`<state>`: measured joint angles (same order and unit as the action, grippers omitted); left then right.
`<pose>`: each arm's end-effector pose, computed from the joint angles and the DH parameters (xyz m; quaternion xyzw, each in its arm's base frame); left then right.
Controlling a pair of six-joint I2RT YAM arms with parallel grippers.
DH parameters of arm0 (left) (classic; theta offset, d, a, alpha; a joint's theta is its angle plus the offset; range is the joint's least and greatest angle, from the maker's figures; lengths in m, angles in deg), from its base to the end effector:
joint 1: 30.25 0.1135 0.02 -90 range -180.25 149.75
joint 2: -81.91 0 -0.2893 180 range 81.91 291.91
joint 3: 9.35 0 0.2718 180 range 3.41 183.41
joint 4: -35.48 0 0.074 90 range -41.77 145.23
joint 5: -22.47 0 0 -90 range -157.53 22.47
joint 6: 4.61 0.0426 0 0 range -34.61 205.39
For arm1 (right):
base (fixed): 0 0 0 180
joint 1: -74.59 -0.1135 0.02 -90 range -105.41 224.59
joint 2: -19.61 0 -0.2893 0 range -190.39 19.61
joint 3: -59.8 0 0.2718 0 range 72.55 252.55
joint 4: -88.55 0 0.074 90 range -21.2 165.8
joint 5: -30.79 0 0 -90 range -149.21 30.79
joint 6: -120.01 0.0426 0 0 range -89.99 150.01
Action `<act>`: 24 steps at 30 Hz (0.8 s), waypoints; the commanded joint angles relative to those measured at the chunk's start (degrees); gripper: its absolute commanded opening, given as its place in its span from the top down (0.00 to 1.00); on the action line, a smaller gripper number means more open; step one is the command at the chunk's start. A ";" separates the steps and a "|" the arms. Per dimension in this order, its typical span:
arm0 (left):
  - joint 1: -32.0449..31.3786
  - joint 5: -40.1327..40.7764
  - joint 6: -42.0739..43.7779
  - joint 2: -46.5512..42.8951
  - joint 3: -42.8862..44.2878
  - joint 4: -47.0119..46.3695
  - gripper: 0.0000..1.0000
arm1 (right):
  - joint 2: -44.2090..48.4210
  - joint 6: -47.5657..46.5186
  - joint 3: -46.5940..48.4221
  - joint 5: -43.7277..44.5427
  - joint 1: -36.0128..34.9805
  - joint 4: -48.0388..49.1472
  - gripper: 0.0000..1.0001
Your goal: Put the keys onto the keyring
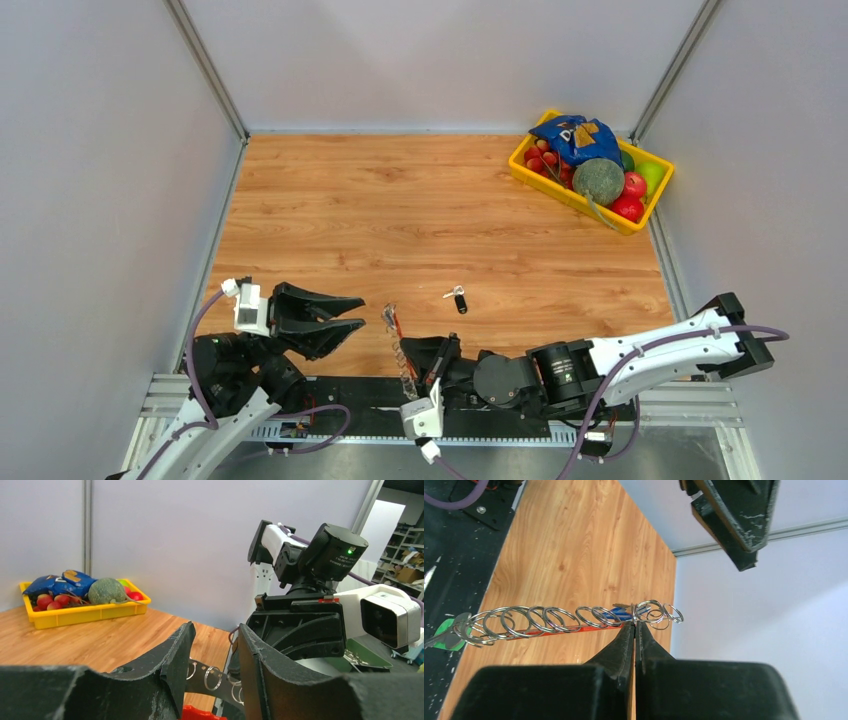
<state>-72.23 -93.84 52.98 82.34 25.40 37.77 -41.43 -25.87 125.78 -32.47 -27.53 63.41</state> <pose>0.0248 -0.0477 0.3284 0.2377 0.4536 -0.6028 0.6119 -0.0350 0.2542 0.3513 -0.7580 0.2821 0.0442 0.5864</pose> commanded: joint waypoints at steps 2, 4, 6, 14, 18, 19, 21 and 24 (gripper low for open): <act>-0.04 1.33 0.58 0.66 -0.65 -0.54 0.53 | 3.02 -3.32 0.07 3.86 -0.75 7.02 1.00; -0.04 1.67 0.44 1.47 -1.03 -0.97 0.53 | 3.79 -2.19 0.44 4.16 -0.73 7.02 1.00; -0.04 2.23 0.47 2.25 -1.01 -0.88 0.53 | 4.51 0.60 1.26 5.54 -0.70 6.98 1.00; 0.01 5.46 0.01 7.17 -0.41 0.19 0.52 | 8.25 16.06 4.81 19.99 -0.58 4.20 1.00; -0.02 7.17 -0.29 10.62 -0.27 0.51 0.47 | 11.72 27.22 5.34 26.37 -0.55 1.01 1.00; -0.03 7.99 -0.36 11.51 -0.24 0.92 0.46 | 12.64 30.05 5.31 27.73 -0.42 0.36 1.00; -0.04 8.85 -0.49 14.63 -0.10 1.27 0.44 | 14.28 37.26 5.60 30.97 -0.02 -1.67 1.00; -0.04 8.46 -0.83 20.62 -0.51 -0.64 0.37 | 16.63 46.95 7.20 34.85 1.08 -6.29 1.00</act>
<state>-72.23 -86.51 52.63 97.13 24.46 38.30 -27.83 4.16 128.82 -6.90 -27.53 61.97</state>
